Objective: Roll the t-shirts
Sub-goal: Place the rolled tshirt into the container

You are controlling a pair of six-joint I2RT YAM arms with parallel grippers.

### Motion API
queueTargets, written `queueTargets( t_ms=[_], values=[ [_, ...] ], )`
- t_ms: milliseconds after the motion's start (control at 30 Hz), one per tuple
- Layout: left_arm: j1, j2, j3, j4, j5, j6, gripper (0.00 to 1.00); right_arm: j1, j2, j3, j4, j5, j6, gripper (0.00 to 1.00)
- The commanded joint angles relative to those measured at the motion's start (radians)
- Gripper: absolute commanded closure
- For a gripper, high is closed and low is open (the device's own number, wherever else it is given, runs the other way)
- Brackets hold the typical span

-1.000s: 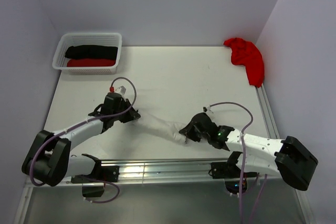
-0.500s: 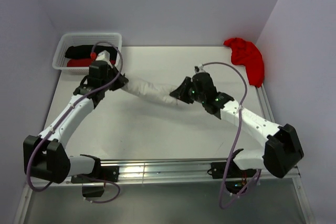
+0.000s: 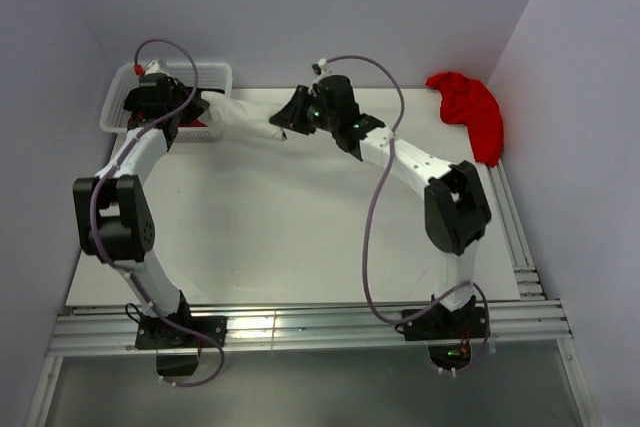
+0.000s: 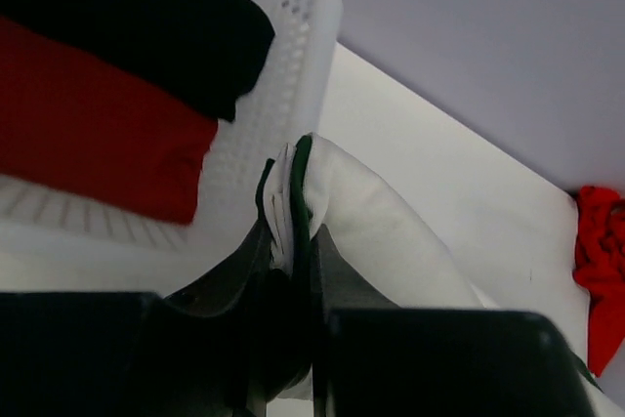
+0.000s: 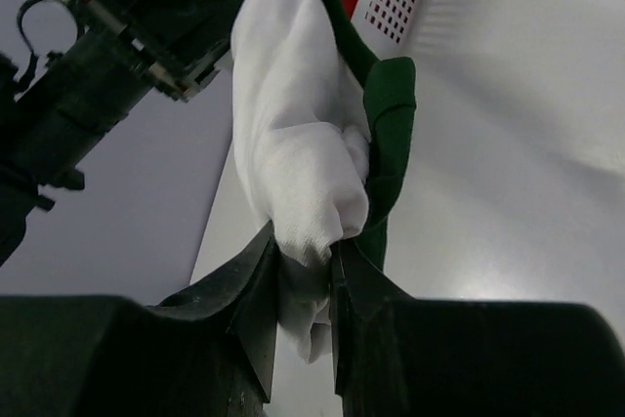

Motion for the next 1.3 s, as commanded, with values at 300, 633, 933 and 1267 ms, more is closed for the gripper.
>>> queueTargets(
  t_ms=[300, 633, 933, 1267],
  values=[
    [0.070, 0.445, 0.486, 0.041, 0.015, 0.002, 1.00, 0.035, 0.387, 0.529, 0.033, -0.187, -0.039, 1.00],
    [0.018, 0.487, 0.365, -0.021, 0.159, -0.109, 1.00, 0.023, 0.351, 0.535, 0.029, -0.166, -0.018, 1.00],
    [-0.169, 0.345, 0.170, 0.022, 0.199, -0.171, 1.00, -0.029, 0.135, 0.278, 0.053, -0.166, -0.038, 1.00],
    [-0.496, 0.098, -0.064, 0.148, 0.047, -0.294, 1.00, -0.216, -0.269, -0.151, -0.027, -0.180, -0.099, 1.00]
  ],
)
